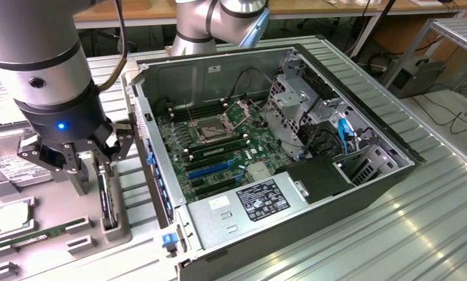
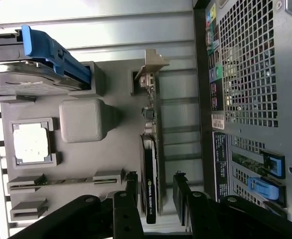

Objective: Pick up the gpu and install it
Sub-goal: 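Pick up the gpu and move the gpu toward the slot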

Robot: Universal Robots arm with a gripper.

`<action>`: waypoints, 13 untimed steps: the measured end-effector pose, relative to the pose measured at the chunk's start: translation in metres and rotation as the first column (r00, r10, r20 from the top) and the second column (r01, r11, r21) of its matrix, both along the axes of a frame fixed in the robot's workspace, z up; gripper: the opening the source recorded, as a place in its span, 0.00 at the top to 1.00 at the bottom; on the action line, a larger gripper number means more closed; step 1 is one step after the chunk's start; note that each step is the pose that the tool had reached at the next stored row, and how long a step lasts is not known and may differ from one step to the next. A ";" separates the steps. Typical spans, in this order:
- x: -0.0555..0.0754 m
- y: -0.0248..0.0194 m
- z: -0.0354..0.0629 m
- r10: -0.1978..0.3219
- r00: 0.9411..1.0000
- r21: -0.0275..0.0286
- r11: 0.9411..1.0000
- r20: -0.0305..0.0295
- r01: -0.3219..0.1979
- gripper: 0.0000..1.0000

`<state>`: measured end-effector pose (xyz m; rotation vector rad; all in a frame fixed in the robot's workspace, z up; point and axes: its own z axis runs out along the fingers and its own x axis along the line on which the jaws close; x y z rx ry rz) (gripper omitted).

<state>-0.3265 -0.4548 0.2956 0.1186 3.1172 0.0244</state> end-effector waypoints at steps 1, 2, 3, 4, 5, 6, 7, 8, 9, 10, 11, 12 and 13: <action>0.000 0.0000 -0.0021 0.000 1.000 0.000 1.000 -0.001 0.000 0.58; 0.000 0.0001 -0.0034 0.000 1.000 0.000 1.000 -0.003 0.000 0.58; 0.000 0.0002 -0.0045 0.000 1.000 0.000 1.000 -0.004 0.000 0.58; 0.000 0.0004 -0.0059 0.000 1.000 0.000 1.000 -0.007 0.000 0.58; 0.000 0.0008 -0.0074 0.000 1.000 0.000 1.000 -0.010 0.000 0.58; 0.000 0.0014 -0.0091 0.000 1.000 0.000 1.000 -0.012 0.000 0.58; 0.000 0.0018 -0.0110 0.000 1.000 0.000 1.000 -0.013 0.000 0.58; 0.001 0.0022 -0.0129 0.000 1.000 0.000 1.000 -0.014 0.000 0.58; 0.001 0.0028 -0.0156 0.000 1.000 0.000 1.000 -0.014 0.000 0.58; 0.001 0.0032 -0.0175 0.000 1.000 0.000 1.000 -0.014 0.000 0.58; 0.001 0.0039 -0.0196 0.000 1.000 0.000 1.000 -0.014 0.000 0.58; 0.001 0.0045 -0.0215 0.000 1.000 0.000 1.000 -0.014 0.000 0.58; 0.001 0.0052 -0.0234 0.000 1.000 0.000 1.000 -0.015 0.000 0.58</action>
